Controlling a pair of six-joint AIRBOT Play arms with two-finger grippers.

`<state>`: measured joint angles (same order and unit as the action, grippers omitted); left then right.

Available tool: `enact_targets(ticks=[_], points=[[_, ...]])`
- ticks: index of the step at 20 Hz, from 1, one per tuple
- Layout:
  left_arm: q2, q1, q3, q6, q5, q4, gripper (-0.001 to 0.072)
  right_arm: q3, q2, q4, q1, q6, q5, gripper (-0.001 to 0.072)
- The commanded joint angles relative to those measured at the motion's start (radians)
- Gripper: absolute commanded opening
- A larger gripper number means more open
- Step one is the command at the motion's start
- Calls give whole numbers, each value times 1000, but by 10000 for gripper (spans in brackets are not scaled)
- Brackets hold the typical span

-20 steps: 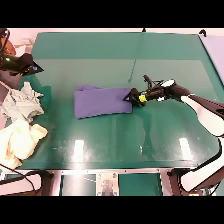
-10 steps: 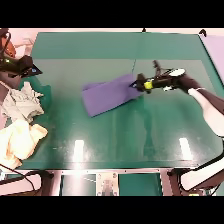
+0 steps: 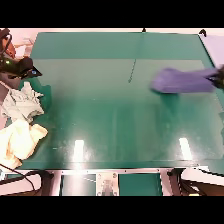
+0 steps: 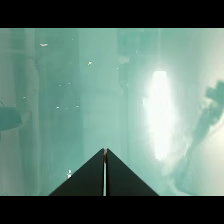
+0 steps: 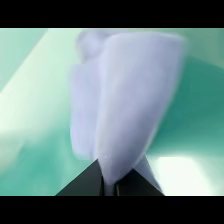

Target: Fold the shirts.

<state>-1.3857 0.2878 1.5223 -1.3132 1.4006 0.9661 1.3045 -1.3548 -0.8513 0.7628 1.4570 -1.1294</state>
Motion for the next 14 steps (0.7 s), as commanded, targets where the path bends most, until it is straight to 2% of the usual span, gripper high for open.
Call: enact_targets(ticks=[1, 4, 6, 9, 11, 12, 13, 14], points=[[0, 0, 0, -7, 1, 1, 23, -79, 123, -102, 345, 2, -66, 8], [0, 0, 0, -6, 2, 1, 24, -212, 149, -115, 593, -53, -144, 8], [0, 0, 0, -6, 2, 1, 23, -320, 149, -122, 699, -90, -140, 9], [0, 0, 0, -6, 9, 1, 23, -434, 149, -273, 773, -82, -79, 10], [0, 0, 0, -6, 11, 0, 23, -481, 149, -312, 774, -77, -49, 30], [0, 0, 0, -6, 11, 0, 23, -491, 149, -311, 774, -76, -49, 230], [0, 0, 0, -6, 12, 0, 23, -489, 149, -311, 773, -69, -53, 379], [0, 0, 0, -6, 13, 0, 23, -476, 150, -313, 772, -63, -71, 396]])
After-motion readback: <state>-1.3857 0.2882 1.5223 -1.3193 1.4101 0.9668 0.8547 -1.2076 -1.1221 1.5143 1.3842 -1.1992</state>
